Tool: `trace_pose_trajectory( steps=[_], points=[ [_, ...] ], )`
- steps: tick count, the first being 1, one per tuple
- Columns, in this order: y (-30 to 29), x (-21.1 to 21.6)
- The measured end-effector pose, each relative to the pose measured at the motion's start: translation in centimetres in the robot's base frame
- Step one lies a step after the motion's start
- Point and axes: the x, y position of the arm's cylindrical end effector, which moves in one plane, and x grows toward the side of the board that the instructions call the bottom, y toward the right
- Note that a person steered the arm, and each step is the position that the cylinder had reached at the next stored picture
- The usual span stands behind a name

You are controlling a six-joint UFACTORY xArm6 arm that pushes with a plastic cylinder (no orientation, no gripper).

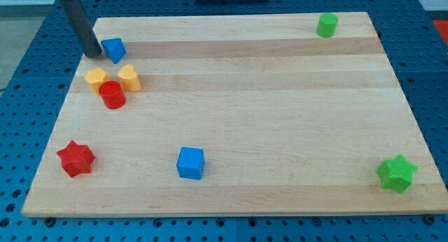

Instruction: Move the blue triangle into the yellow hexagon

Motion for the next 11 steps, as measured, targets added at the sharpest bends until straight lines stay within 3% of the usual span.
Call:
trace_pose_trajectory(
  steps=[9,10,11],
  points=[
    [0.3,-3.4],
    [1.0,1.4],
    [1.1,-0.5]
  ],
)
